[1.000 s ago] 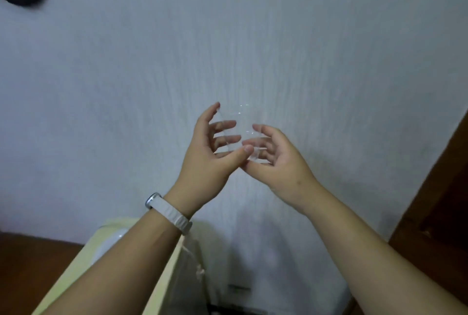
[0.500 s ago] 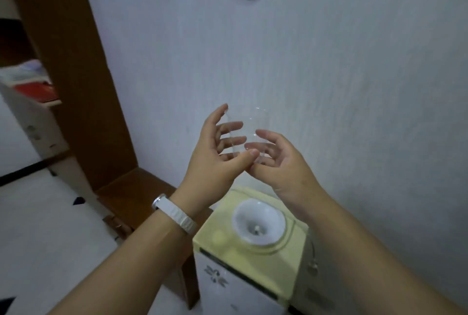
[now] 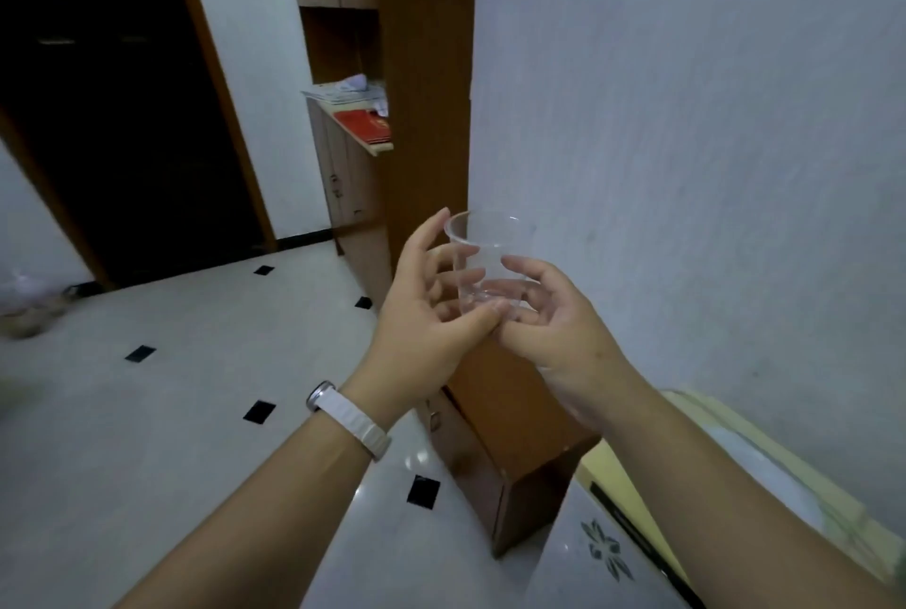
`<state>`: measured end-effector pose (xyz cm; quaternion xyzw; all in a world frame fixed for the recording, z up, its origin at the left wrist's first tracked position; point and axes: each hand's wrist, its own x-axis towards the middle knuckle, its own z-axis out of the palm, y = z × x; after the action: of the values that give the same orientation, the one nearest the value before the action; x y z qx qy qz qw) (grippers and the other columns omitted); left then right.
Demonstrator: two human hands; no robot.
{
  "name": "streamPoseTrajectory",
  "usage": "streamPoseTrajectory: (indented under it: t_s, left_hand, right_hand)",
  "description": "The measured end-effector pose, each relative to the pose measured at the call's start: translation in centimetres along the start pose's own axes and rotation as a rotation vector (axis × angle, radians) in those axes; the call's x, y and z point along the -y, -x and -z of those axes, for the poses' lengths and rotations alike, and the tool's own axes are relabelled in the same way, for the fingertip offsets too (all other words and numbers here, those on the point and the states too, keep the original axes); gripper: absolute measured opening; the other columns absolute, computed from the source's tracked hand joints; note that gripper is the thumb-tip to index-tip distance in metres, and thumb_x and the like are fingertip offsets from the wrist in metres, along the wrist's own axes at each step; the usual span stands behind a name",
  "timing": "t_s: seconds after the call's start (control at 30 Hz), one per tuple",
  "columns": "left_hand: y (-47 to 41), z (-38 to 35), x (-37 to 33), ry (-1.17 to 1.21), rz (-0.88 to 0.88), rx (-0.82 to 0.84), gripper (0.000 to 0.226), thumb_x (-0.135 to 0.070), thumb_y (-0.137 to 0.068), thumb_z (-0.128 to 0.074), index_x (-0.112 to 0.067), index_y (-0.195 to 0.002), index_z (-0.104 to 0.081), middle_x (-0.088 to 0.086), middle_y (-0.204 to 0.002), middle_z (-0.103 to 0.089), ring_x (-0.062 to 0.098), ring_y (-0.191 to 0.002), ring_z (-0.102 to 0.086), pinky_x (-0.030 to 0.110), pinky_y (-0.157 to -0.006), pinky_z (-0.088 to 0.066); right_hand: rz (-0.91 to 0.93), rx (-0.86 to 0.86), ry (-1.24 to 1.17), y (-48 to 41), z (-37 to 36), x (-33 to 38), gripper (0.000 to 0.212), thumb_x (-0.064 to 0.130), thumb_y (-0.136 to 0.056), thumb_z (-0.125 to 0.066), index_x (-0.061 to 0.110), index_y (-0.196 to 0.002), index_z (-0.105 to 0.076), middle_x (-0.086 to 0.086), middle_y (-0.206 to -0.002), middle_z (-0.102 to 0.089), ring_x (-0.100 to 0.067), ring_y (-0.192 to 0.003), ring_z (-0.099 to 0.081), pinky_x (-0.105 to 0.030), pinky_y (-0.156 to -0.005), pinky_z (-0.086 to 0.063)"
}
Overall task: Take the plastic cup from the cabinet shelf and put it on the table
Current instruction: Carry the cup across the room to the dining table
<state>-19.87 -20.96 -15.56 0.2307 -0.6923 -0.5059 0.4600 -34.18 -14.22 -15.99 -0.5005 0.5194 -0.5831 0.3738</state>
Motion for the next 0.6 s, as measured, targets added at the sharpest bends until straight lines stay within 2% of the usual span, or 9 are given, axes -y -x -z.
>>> streamPoseTrajectory:
  t_s: [0.07, 0.17, 0.3, 0.4, 0.5, 0.6]
  left_hand:
    - [-0.3, 1.5, 0.5, -0.016, 0.019, -0.039, 0.088, -0.002, -0.079, -0.074, -0.029, -0.147, -0.026, 0.002, -0.130, -0.055, 0.016, -0.116, -0.061, 0.035, -0.089, -0.056]
    - [-1.4, 3.1, 1.4, -0.049, 0.048, -0.090, 0.088, -0.007, -0.078, -0.075, -0.029, -0.147, -0.026, 0.004, -0.131, -0.055, 0.018, -0.116, -0.062, 0.038, -0.089, -0.056]
    - [-3.7, 4.6, 2.5, -0.114, 0.063, -0.164, 0.086, -0.003, -0.079, -0.074, -0.031, -0.145, -0.027, 0.001, -0.130, -0.054, 0.015, -0.114, -0.062, 0.029, -0.084, -0.057]
    - [-5.9, 5.6, 2.9, -0.155, 0.083, -0.223, 0.085, -0.002, -0.079, -0.073, -0.028, -0.146, -0.027, -0.003, -0.126, -0.055, 0.009, -0.110, -0.062, 0.022, -0.078, -0.055]
    - [-8.0, 6.4, 3.6, -0.199, 0.103, -0.254, 0.084, -0.002, -0.080, -0.072, -0.028, -0.146, -0.028, -0.004, -0.126, -0.054, 0.008, -0.110, -0.062, 0.022, -0.079, -0.055]
    - [-9.2, 7.5, 4.3, -0.260, 0.114, -0.302, 0.079, -0.007, -0.080, -0.073, -0.029, -0.144, -0.032, -0.003, -0.130, -0.053, 0.011, -0.114, -0.060, 0.029, -0.085, -0.057]
  right_hand:
    - [-0.012, 0.058, -0.038, -1.5, -1.1, -0.6, 0.049, 0.008, -0.085, -0.071, 0.029, -0.125, -0.050, 0.004, -0.119, -0.068, -0.010, -0.105, -0.069, -0.023, -0.080, -0.055]
    - [-0.030, 0.133, -0.074, -4.1, -2.1, -1.8, 0.057, 0.012, -0.084, -0.073, 0.023, -0.134, -0.047, 0.001, -0.125, -0.067, -0.010, -0.109, -0.067, -0.025, -0.083, -0.056]
    - [-0.052, 0.241, -0.118, -8.2, -2.8, -3.4, 0.064, 0.017, -0.082, -0.076, 0.025, -0.137, -0.044, -0.001, -0.132, -0.063, -0.016, -0.116, -0.064, -0.041, -0.096, -0.053]
    - [-0.059, 0.318, -0.163, -11.7, -3.1, -4.2, 0.072, 0.018, -0.080, -0.078, 0.024, -0.142, -0.041, -0.006, -0.138, -0.058, -0.019, -0.122, -0.061, -0.049, -0.100, -0.050]
    - [-0.072, 0.408, -0.220, -14.8, -3.2, -5.0, 0.071, 0.010, -0.084, -0.074, 0.025, -0.144, -0.039, -0.005, -0.140, -0.057, -0.019, -0.125, -0.059, -0.049, -0.104, -0.046]
    - [-0.108, 0.473, -0.288, -17.2, -3.8, -5.6, 0.069, 0.007, -0.086, -0.071, 0.025, -0.144, -0.039, -0.002, -0.138, -0.058, -0.017, -0.124, -0.059, -0.046, -0.106, -0.045]
